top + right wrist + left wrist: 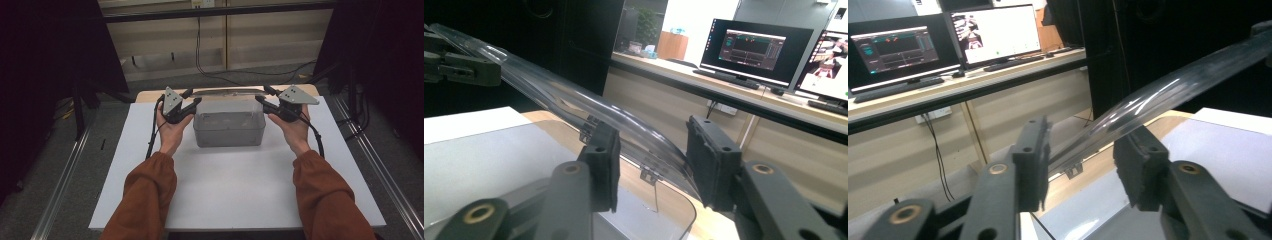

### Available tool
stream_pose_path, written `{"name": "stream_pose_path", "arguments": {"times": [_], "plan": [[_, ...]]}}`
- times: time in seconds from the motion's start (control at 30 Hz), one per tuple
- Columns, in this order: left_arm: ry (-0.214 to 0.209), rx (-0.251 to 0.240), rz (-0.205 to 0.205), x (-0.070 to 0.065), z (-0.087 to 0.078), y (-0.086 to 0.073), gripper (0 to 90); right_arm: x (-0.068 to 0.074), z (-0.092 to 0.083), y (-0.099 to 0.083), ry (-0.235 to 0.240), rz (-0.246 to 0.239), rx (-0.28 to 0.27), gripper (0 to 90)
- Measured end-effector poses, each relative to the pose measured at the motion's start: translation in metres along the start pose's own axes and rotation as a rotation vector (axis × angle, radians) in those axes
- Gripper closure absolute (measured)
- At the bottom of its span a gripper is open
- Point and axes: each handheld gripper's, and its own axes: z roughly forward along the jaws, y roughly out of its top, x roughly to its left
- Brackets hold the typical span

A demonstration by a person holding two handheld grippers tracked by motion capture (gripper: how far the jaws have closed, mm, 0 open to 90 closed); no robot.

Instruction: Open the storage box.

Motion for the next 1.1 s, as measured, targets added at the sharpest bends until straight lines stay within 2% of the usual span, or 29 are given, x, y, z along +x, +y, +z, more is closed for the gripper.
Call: {"name": "stream_pose_path", "arguments": {"times": [0.07, 0.2, 0.27, 0.5, 0.73, 0.83, 1.1], "plan": [[-0.002, 0.004, 0.009, 0.0, 0.001, 0.001, 58.5, -0.002, 0.002, 0.0, -0.002, -0.004, 0.004, 55.4], [-0.003, 0.011, 0.002, 0.001, 0.002, 0.004, 59.4, -0.006, 0.004, 0.0, -0.005, 0.002, 0.006, 55.7], [-0.006, 0.012, -0.016, 0.002, 0.002, 0.005, 59.4, -0.008, 0.006, 0.0, -0.01, 0.003, 0.007, 56.0], [-0.002, 0.006, -0.031, 0.003, 0.004, 0.006, 59.0, -0.012, 0.01, -0.003, -0.014, 0.009, 0.02, 58.6], [0.004, 0.011, -0.044, 0.008, 0.008, 0.004, 59.0, -0.015, 0.015, -0.005, -0.012, 0.02, 0.009, 62.7], [0.01, 0.018, -0.069, 0.008, 0.01, 0.004, 59.1, -0.016, 0.016, -0.004, -0.011, 0.02, 0.008, 63.5], [0.003, 0.02, -0.036, 0.012, 0.016, 0.011, 60.5, -0.02, 0.022, 0.001, -0.022, 0.019, 0.004, 64.5]]}}
